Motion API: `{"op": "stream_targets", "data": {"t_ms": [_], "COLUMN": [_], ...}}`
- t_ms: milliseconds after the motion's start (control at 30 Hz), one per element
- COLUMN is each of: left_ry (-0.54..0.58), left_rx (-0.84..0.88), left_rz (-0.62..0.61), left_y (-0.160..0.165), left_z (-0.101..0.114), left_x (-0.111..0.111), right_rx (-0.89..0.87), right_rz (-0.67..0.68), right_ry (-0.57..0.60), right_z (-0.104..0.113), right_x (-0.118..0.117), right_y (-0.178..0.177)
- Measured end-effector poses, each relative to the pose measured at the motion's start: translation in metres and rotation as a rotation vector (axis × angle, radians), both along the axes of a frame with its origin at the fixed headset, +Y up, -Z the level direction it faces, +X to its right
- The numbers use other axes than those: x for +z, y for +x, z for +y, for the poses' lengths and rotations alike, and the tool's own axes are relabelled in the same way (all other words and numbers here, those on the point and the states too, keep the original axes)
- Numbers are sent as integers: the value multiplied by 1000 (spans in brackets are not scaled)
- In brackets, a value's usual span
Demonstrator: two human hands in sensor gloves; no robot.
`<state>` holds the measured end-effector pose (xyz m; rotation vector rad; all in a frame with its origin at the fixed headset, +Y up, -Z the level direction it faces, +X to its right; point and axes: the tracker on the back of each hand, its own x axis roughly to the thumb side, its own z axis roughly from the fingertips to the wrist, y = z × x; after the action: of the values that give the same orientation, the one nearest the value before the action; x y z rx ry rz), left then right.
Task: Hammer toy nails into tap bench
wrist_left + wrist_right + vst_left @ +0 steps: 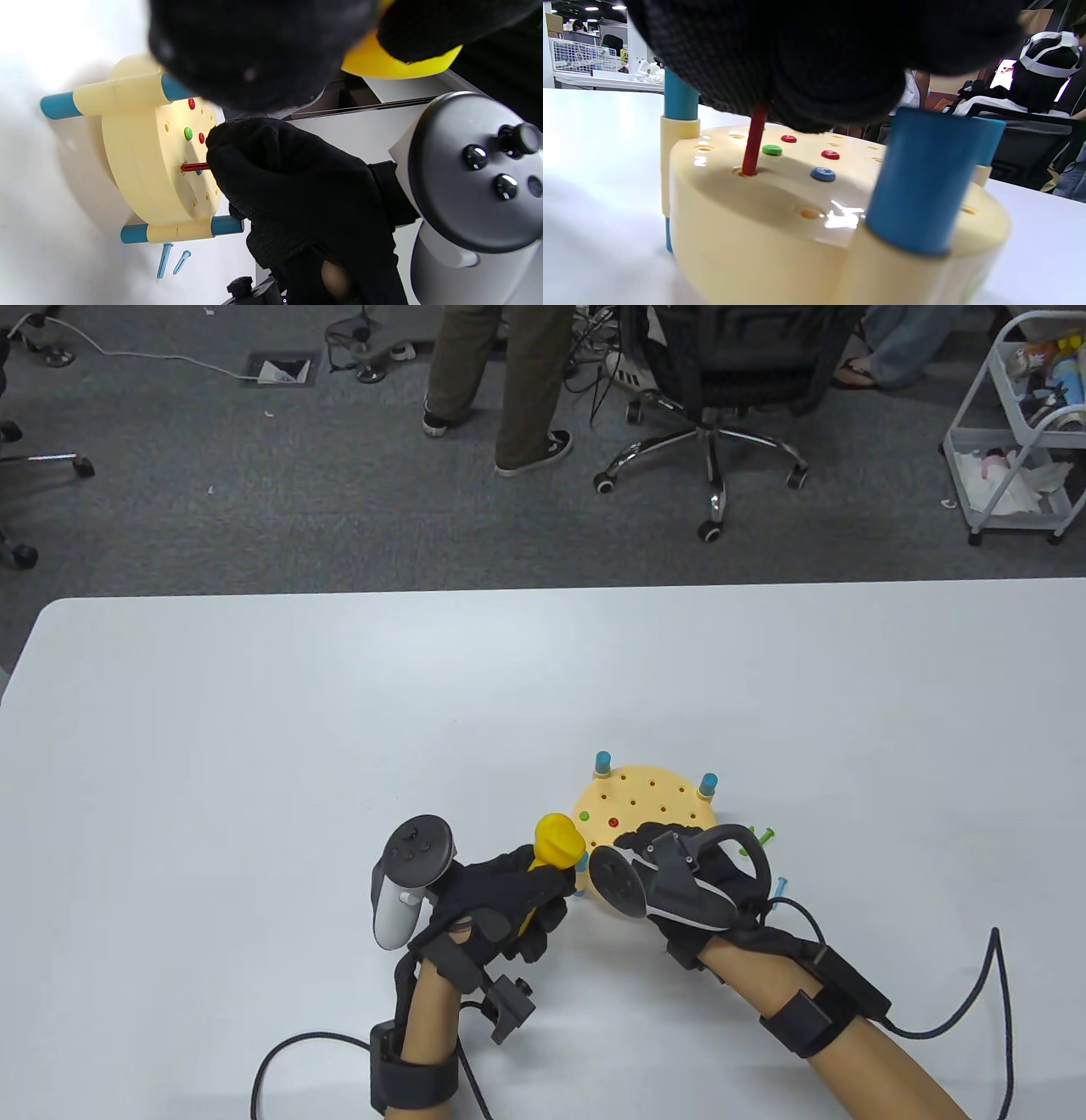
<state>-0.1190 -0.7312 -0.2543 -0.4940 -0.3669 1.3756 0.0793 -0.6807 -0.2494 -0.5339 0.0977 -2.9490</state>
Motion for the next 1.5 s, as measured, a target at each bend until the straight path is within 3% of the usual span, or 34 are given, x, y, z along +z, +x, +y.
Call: {"op": "stream_targets", "data": {"t_ms": [367,467,633,867,1033,1167,1267,1400,1500], "left_ry": [-28,-25,-6,53,63,29,-12,-77,-160], "left_rx": [14,5,-59,-268,-317,-421,-429,-356,-348], "left_rz": [-42,-43,-79,-121,-183,-238,-290,-149,-146], "left_y": [1,-1,4,26,43,57,68,74,76], "left_z": [0,1,4,12,16,11,7,12,7], "left_x": [1,2,5,12,14,11,7,-3,-9], "right_rx": [72,-86,-363,-533,-564,-631,-671,-656,-654], "right_rz": [12,-40,-169,-346,-281,-241,-229,-215,-217], "right_ry": [-64,-124,-4,132,-66,-145,-119,-116,-99], "right_z": [-7,10,30,-7,-41,-60,-66,-67,-68], "right_x": [-1,-4,-17,-44,-71,-81,-82,-82,-82], "right_y": [-5,10,66,128,135,134,133,132,131]}}
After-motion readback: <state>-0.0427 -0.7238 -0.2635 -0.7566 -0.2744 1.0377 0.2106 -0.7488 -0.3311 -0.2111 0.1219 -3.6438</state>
